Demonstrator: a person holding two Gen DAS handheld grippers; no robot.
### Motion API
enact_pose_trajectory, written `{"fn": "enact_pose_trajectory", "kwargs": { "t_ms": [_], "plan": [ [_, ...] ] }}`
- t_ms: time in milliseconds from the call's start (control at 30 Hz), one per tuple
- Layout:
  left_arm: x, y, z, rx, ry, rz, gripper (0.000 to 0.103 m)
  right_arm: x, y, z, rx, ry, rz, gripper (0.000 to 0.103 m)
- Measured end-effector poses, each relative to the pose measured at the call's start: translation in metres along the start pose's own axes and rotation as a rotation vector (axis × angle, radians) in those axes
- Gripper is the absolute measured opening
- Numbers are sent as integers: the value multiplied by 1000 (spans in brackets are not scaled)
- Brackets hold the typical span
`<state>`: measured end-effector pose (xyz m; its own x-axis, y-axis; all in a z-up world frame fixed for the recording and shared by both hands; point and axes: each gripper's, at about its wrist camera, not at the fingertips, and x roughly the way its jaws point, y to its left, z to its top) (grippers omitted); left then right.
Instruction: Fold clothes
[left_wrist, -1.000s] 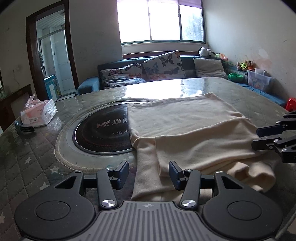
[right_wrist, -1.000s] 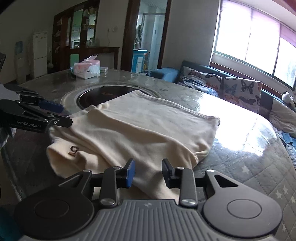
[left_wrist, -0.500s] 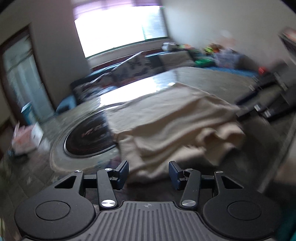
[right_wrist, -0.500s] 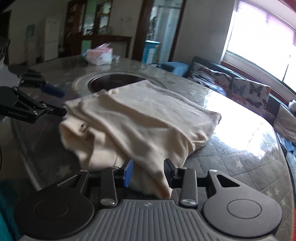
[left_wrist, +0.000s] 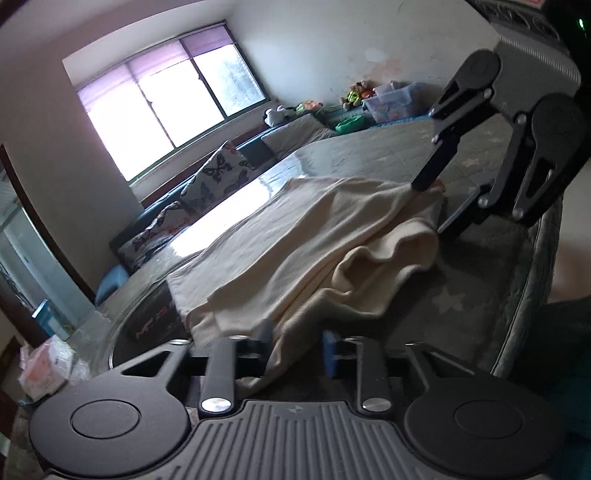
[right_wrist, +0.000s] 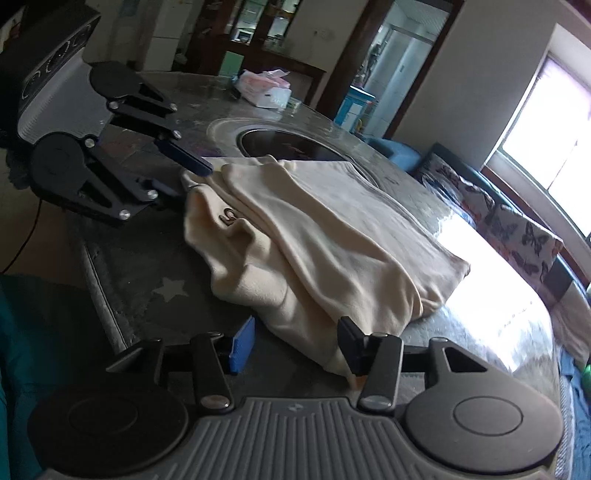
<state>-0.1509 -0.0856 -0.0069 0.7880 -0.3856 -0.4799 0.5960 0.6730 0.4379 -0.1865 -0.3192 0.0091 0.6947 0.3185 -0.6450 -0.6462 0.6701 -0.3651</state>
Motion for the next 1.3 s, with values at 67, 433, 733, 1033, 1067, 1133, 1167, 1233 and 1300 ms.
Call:
{"fn": "enact_pose_trajectory", "kwargs": {
  "t_ms": [67, 433, 733, 1033, 1067, 1133, 1167, 1233, 1300],
  "plan": [
    [1, 6, 2, -36, -14, -6, 12, 1, 0, 1, -6, -3, 3, 52],
    [17, 50, 24, -241, -32, -31, 10, 24, -10, 17, 29, -67, 10, 47],
    [8, 38, 0, -182, 3, -27, 24, 29, -37, 22, 223, -66, 81, 12],
    [10, 21, -14, -45, 13, 52, 27, 28, -44, 31, 288, -88, 75, 11],
    [11, 20, -15, -31, 14, 59, 14, 28, -43, 31, 291, -92, 71, 10],
    [11, 21, -15, -40, 13, 63, 8, 26, -42, 31, 294, -103, 65, 10],
    [10, 22, -14, -50, 8, 64, 6, 23, -41, 31, 296, -115, 60, 10],
    [4, 26, -12, -71, -7, 65, 5, 17, -40, 33, 296, -138, 50, 9],
    [-3, 28, -9, -85, -21, 63, 5, 11, -39, 34, 294, -158, 43, 9]
  ]
}}
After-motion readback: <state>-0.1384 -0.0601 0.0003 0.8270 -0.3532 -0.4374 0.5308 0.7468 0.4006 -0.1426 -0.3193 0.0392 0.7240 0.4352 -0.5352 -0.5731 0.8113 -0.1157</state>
